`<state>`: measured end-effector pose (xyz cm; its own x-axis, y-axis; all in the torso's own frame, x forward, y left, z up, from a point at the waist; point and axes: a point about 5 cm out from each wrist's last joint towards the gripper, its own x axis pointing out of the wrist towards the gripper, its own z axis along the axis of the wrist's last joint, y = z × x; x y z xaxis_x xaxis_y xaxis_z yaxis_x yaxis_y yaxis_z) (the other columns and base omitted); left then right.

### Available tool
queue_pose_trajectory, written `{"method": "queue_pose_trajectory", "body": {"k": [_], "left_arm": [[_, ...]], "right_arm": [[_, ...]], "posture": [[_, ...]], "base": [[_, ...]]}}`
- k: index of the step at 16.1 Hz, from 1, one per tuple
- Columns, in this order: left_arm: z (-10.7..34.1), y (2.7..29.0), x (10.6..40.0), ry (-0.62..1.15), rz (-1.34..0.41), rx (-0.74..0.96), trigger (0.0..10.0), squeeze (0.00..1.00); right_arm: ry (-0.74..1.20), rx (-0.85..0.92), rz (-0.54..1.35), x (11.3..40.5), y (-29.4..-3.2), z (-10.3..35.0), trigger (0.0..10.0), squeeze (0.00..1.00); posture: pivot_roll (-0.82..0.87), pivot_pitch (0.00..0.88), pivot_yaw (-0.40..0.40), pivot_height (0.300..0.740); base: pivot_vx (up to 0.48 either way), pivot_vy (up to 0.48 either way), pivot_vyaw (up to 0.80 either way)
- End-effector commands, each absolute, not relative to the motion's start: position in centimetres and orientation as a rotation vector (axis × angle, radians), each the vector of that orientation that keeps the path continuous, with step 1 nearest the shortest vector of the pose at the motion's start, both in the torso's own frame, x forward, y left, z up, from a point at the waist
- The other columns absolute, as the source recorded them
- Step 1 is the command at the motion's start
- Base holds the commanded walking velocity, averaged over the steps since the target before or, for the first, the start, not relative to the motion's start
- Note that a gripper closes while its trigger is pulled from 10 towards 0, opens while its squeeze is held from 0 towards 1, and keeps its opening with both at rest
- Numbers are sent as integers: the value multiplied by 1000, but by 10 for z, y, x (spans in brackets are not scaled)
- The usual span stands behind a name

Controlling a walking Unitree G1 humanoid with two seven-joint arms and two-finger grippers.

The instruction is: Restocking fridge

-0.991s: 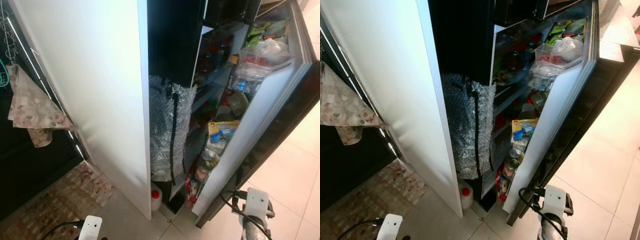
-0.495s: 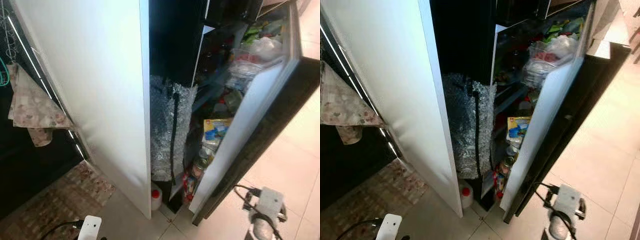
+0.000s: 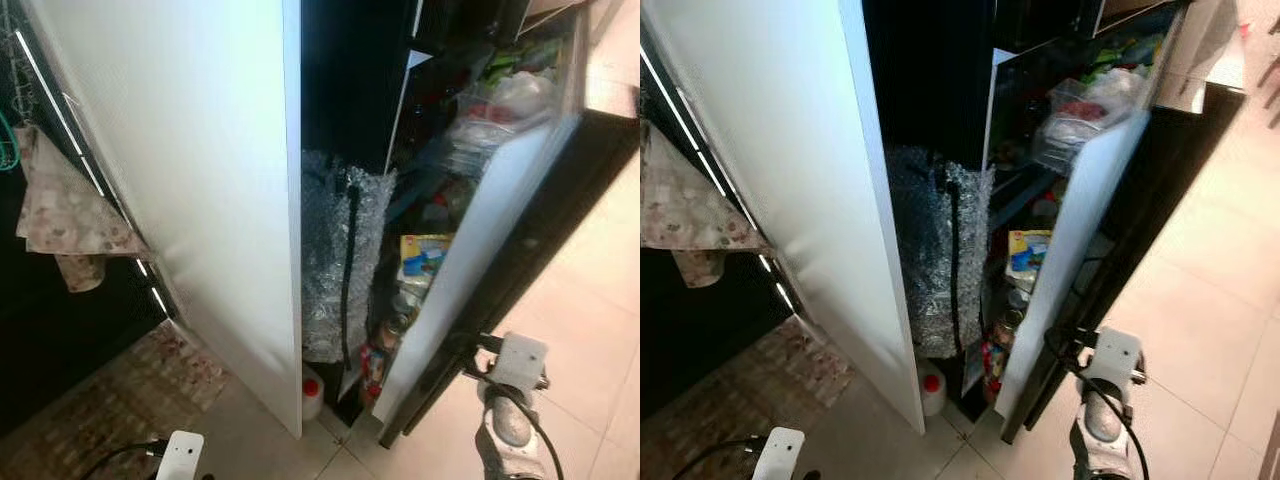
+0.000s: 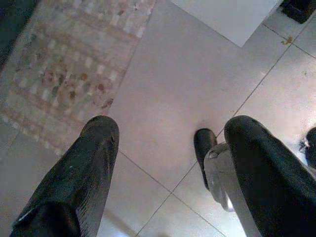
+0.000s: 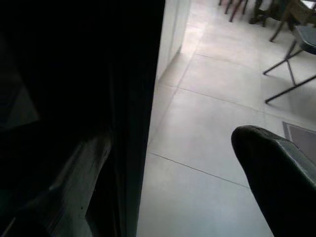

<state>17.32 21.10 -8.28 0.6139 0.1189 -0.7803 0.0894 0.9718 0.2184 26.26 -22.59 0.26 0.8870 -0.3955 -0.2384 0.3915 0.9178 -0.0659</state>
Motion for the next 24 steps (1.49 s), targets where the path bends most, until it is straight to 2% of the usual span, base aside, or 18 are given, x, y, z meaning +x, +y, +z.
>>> {"method": "queue_pose_trajectory", "body": {"k": [1, 7, 11, 16, 24], "left_arm": [[-85, 210, 169, 933, 4, 251, 10000, 0], [-85, 210, 169, 935, 9, 251, 10000, 0], [-86, 213, 167, 942, 14, 251, 10000, 0], [-85, 213, 168, 940, 18, 253, 10000, 0], [-83, 214, 172, 930, 21, 251, 10000, 0]], "right_arm": [[231, -21, -360, 267, -218, 6, 10000, 0], [256, 24, -221, 270, -205, 3, 10000, 0], [209, 89, 79, 292, -171, 20, 10000, 0], [185, 116, 293, 312, -154, 39, 10000, 0], [131, 138, 411, 337, -142, 67, 10000, 0]], "posture": [[26, 0, -9, 740], [27, 0, -10, 740], [25, 0, -9, 740], [23, 0, -4, 740], [34, 0, 5, 740]], "base": [[0, 0, 0], [0, 0, 0], [0, 0, 0], [0, 0, 0], [0, 0, 0]]}}
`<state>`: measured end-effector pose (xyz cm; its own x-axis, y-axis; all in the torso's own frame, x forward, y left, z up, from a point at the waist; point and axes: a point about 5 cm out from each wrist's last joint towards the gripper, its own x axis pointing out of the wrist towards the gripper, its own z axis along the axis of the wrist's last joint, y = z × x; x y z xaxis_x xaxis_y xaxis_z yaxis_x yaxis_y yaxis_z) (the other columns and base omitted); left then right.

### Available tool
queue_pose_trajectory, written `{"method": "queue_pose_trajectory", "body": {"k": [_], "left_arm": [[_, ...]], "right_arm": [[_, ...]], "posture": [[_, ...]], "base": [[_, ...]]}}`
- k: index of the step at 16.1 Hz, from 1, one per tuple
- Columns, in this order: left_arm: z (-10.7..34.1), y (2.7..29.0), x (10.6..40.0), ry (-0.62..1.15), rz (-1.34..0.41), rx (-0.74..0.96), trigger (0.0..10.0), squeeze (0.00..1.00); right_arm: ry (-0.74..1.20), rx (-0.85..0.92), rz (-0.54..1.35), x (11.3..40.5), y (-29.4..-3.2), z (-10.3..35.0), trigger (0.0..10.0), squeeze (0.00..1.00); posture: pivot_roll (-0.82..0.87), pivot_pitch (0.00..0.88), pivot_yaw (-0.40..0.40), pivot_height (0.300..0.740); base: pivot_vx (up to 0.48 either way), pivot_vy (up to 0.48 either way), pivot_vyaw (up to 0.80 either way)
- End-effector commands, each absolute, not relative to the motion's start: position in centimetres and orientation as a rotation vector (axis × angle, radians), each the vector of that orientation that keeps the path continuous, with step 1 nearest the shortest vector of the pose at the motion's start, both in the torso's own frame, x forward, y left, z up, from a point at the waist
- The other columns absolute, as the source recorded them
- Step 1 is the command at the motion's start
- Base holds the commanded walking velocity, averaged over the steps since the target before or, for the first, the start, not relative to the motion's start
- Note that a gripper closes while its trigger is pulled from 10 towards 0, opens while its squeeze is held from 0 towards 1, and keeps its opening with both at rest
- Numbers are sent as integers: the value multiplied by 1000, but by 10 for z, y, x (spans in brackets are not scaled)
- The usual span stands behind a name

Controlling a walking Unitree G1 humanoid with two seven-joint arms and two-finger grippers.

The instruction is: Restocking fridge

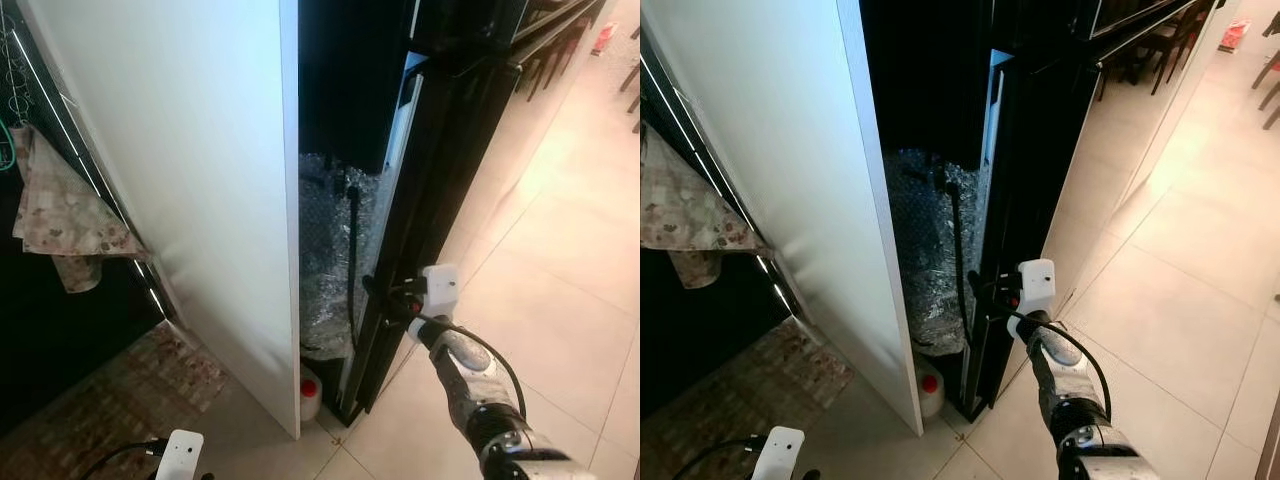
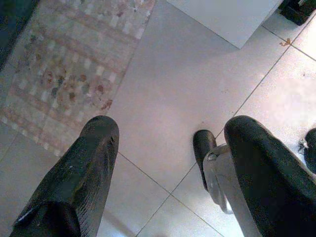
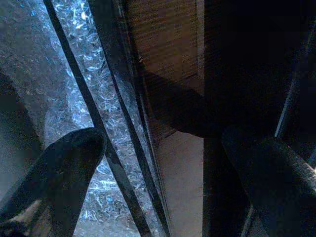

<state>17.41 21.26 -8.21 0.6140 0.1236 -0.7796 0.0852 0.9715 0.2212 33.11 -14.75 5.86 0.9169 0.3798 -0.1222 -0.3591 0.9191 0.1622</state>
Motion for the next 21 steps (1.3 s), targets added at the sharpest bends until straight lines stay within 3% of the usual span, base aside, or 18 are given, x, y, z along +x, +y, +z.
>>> {"method": "queue_pose_trajectory", "body": {"k": [1, 6, 14, 21], "left_arm": [[-83, 214, 172, 929, 20, 252, 10000, 0], [-83, 214, 173, 923, 19, 254, 10000, 0], [-83, 215, 171, 923, 33, 249, 10000, 0], [-83, 214, 172, 918, 37, 242, 10000, 0]], "right_arm": [[130, 137, 414, 337, -140, 67, 10000, 0], [152, 150, 484, 331, -126, 60, 10000, 0], [180, 89, 606, 344, -117, 74, 10000, 0], [176, 71, 539, 358, -119, 88, 10000, 0]], "posture": [[33, 0, 6, 740], [41, 0, 9, 740], [70, 0, -2, 740], [65, 0, -8, 740]], "base": [[0, 0, 0], [0, 0, 0], [0, 0, 0], [0, 0, 0]]}}
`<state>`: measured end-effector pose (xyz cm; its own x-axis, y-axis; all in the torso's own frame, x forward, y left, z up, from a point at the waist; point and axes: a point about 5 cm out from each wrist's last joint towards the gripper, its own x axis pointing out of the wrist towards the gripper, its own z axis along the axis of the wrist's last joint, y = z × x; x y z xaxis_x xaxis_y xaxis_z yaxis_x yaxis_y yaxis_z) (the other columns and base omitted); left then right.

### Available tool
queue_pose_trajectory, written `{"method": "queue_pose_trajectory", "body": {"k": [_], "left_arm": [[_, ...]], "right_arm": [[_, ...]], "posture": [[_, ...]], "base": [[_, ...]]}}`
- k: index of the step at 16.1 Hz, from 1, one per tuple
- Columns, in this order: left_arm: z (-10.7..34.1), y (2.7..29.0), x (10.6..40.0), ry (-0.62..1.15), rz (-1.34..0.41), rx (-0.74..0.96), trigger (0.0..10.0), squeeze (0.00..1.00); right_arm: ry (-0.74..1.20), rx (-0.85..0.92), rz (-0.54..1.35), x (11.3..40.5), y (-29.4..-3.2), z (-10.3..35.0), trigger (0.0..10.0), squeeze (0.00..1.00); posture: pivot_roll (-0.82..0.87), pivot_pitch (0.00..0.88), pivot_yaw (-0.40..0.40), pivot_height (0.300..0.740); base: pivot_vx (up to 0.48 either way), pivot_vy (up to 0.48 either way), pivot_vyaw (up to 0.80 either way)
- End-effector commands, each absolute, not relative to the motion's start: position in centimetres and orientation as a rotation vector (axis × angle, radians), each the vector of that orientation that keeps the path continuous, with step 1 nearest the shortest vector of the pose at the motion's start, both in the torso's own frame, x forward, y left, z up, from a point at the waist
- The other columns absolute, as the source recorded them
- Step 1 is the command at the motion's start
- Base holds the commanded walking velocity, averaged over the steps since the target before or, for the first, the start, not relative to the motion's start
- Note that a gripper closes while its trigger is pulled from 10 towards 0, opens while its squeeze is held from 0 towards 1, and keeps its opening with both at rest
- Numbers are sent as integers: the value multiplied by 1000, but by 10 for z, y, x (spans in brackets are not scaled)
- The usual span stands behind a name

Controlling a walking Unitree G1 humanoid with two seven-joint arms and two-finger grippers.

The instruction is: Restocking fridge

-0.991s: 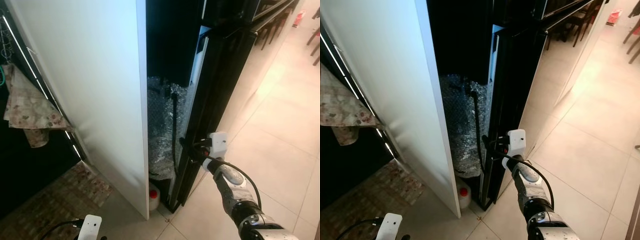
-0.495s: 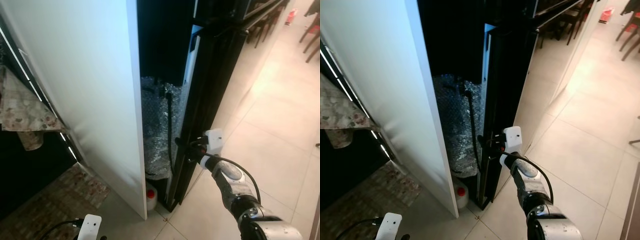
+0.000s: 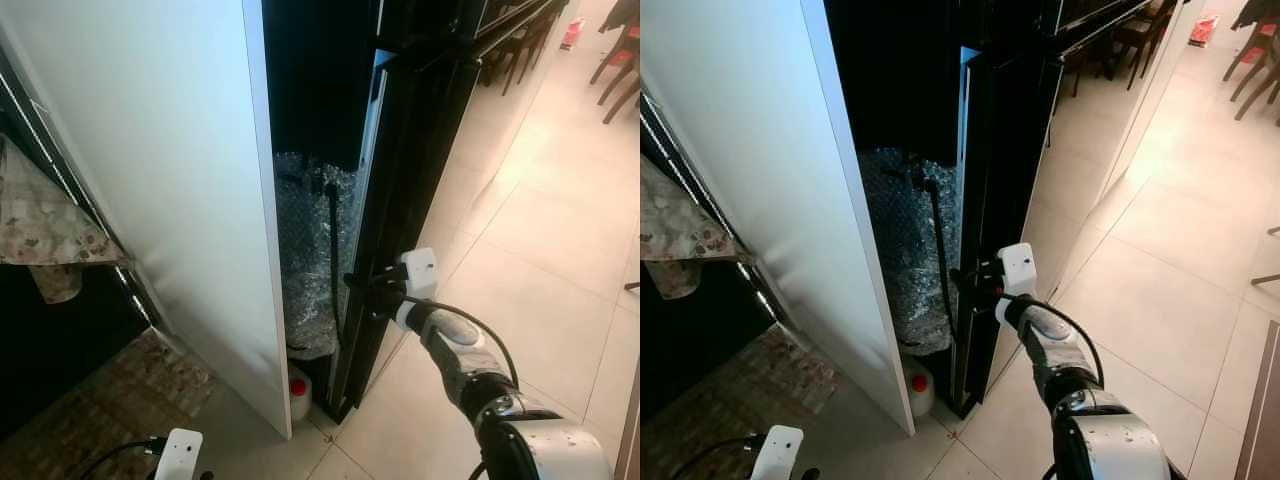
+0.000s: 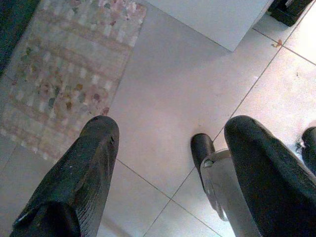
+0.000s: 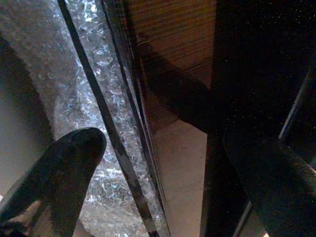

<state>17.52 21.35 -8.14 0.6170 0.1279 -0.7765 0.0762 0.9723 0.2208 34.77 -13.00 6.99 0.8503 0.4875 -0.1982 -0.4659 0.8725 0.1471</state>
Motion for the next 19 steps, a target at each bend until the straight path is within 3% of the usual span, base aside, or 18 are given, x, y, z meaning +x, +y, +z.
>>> {"method": "queue_pose_trajectory", "body": {"k": [1, 7, 10, 14, 15, 19], "left_arm": [[-83, 213, 172, 919, 37, 239, 10000, 0], [-85, 208, 170, 924, 25, 232, 10000, 0], [-85, 208, 169, 925, 20, 235, 10000, 0], [-86, 209, 168, 935, 10, 246, 10000, 0], [-86, 209, 168, 938, 10, 247, 10000, 0], [-87, 212, 164, 963, 13, 247, 10000, 0]], "right_arm": [[171, 75, 523, 357, -121, 86, 10000, 0], [144, 33, 425, 323, -155, 54, 10000, 0], [148, 26, 323, 293, -171, 35, 10000, 0], [453, 69, 112, 256, -188, -22, 10000, 0], [650, 92, 38, 231, -191, -49, 10000, 0], [1005, 19, -53, 170, -195, -89, 10000, 0]], "posture": [[64, 0, -8, 740], [43, 0, -18, 740], [39, 0, -17, 740], [19, 0, -8, 740], [16, 0, -9, 740], [35, 0, -5, 740]], "base": [[0, 0, 0], [0, 0, 0], [0, 0, 0], [0, 0, 0], [0, 0, 0], [0, 0, 0]]}}
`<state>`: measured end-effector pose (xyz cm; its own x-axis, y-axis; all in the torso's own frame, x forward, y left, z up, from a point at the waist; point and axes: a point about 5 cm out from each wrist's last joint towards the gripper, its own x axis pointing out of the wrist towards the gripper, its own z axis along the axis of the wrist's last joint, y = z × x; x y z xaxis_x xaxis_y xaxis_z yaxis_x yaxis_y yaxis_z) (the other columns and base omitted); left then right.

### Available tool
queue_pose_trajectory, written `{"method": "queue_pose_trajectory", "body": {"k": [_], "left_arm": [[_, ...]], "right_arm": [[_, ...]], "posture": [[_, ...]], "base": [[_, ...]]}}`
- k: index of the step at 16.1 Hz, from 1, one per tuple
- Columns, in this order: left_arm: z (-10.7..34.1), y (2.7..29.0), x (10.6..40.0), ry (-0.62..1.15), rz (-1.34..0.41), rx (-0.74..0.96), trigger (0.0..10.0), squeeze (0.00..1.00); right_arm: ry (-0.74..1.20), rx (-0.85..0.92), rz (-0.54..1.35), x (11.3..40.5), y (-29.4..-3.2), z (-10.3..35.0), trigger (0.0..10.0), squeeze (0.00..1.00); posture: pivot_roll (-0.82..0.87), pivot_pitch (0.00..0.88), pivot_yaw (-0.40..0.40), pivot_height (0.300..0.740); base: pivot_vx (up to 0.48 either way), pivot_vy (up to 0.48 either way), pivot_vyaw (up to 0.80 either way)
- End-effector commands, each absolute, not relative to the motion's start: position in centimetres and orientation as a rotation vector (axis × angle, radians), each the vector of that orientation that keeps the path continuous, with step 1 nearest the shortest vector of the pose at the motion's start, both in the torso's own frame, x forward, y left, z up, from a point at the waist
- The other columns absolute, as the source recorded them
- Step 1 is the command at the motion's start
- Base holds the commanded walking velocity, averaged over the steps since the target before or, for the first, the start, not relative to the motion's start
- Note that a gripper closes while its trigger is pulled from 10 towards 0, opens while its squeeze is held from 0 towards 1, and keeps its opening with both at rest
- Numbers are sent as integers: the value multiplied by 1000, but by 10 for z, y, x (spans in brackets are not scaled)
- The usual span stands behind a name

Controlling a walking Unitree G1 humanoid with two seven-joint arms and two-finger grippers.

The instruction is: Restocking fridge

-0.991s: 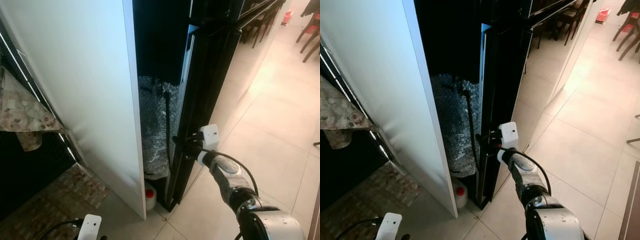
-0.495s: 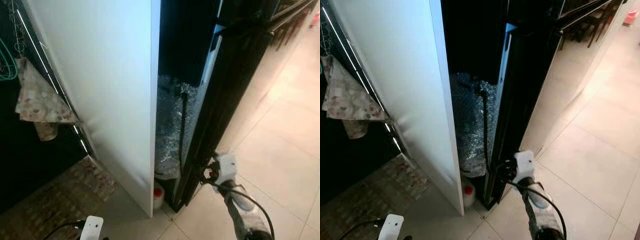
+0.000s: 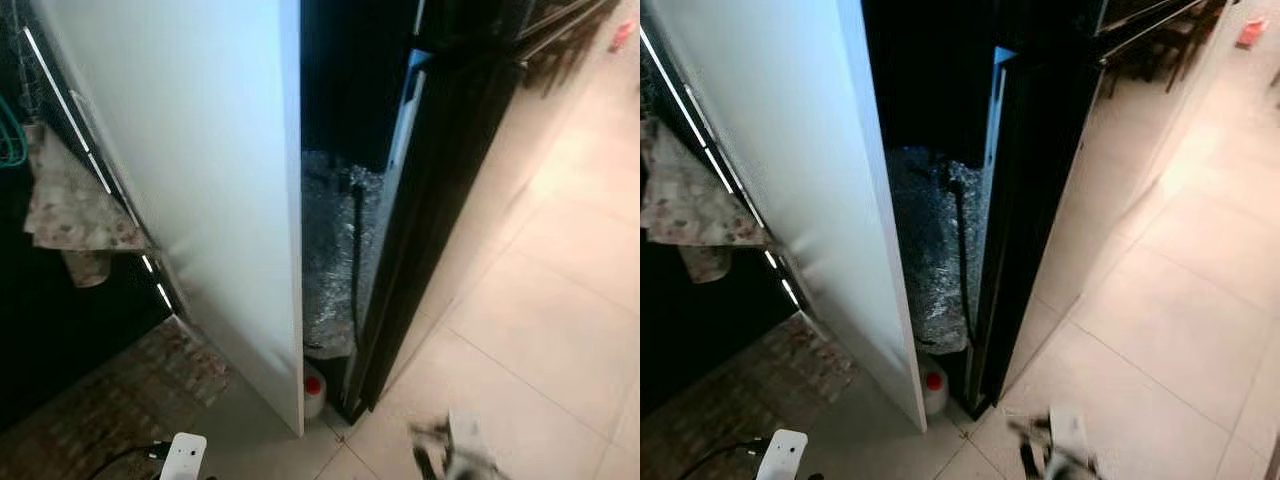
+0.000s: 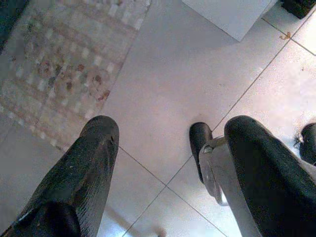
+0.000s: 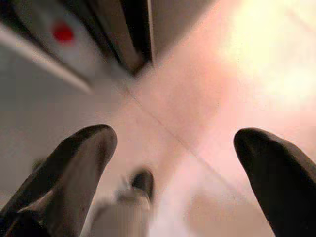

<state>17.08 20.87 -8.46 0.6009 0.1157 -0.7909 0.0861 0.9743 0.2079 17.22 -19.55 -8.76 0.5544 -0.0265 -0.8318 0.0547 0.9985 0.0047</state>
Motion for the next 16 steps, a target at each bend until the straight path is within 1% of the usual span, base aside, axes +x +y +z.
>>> {"method": "queue_pose_trajectory", "body": {"k": [1, 3, 8, 12, 16], "left_arm": [[-88, 213, 163, 971, 11, 250, 10000, 0], [-88, 216, 161, 978, 18, 250, 10000, 0], [-89, 216, 159, 980, 7, 230, 10000, 0], [-89, 214, 160, 980, -20, 247, 10000, 0], [-90, 211, 160, 987, -26, 243, 10000, 0]], "right_arm": [[1017, -1, -42, 169, -194, -90, 10000, 0], [985, 62, -59, 173, -188, -89, 10000, 0], [1019, 71, -60, 166, -181, -93, 10000, 0], [1016, 78, -84, 165, -182, -93, 10000, 0], [1006, 75, -100, 167, -186, -92, 10000, 0]], "posture": [[49, 0, -9, 740], [34, 0, 5, 740], [39, 0, 13, 740], [28, 0, 22, 740], [32, 0, 17, 740]], "base": [[0, 0, 0], [0, 0, 0], [0, 0, 0], [0, 0, 0], [0, -278, 0]]}}
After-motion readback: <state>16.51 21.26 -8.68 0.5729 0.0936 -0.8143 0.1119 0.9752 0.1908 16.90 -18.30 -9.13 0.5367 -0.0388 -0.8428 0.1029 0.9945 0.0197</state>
